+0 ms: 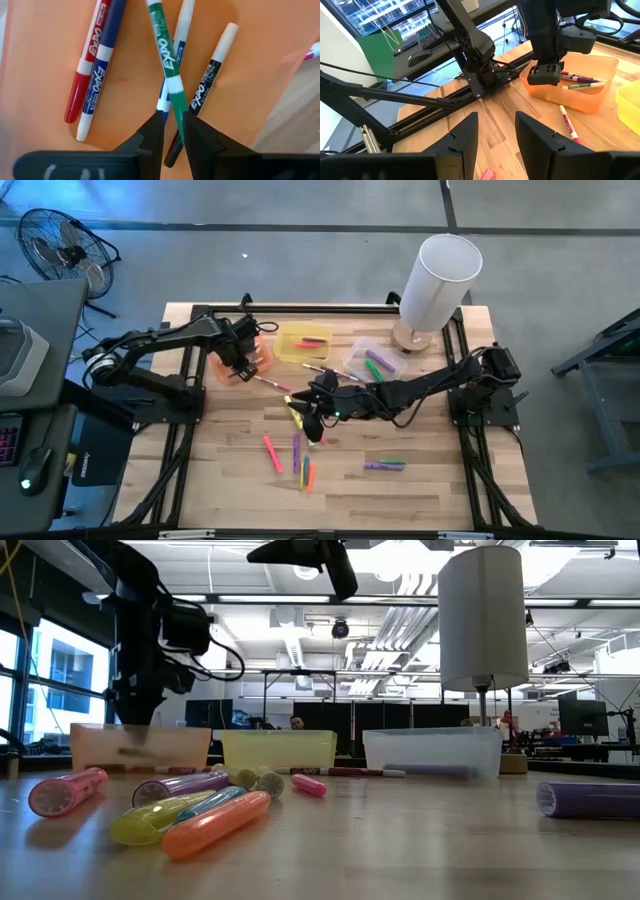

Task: Pick & Place Markers
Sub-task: Put the purple highlighter pen into the white bin

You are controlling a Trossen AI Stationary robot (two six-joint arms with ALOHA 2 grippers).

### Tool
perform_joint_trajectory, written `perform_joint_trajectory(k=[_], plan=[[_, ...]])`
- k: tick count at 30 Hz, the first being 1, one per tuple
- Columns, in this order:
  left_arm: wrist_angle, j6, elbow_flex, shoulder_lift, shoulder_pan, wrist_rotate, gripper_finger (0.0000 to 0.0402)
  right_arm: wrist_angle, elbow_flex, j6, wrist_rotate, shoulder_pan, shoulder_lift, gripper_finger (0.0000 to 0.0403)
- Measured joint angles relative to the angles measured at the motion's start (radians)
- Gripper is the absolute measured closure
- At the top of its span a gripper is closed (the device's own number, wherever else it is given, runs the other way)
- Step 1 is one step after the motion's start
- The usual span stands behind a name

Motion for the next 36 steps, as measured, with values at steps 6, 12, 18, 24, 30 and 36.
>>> perform_joint_trajectory(k=[6, 12, 18, 24, 30, 36], plan=[[0.001, 0.004, 0.0, -0.01, 0.0, 0.0, 0.0331, -0.001, 0.0, 0.0, 0.0, 0.0, 0.0, 0.0284], [0.031, 0.004, 0.001, -0.106, 0.0, 0.056, 0.0331, -0.034, 0.0, 0.0, 0.0, 0.0, 0.0, 0.0284], [0.134, -0.023, 0.001, -0.282, 0.0, 0.198, 0.033, -0.091, 0.0, 0.0, -0.014, 0.0, 0.0, 0.0284], [0.308, -0.154, 0.002, -0.455, -0.114, 0.237, 0.033, -0.198, 0.0, 0.024, -0.058, 0.0, 0.0, 0.0284], [0.433, -0.287, 0.003, -0.493, -0.402, 0.036, 0.0342, -0.39, 0.0, 0.085, -0.111, 0.0, 0.0, 0.0284], [0.504, -0.385, 0.002, -0.391, -0.7, -0.196, 0.0391, -0.571, 0.0, 0.086, -0.137, 0.001, 0.0, 0.0284]])
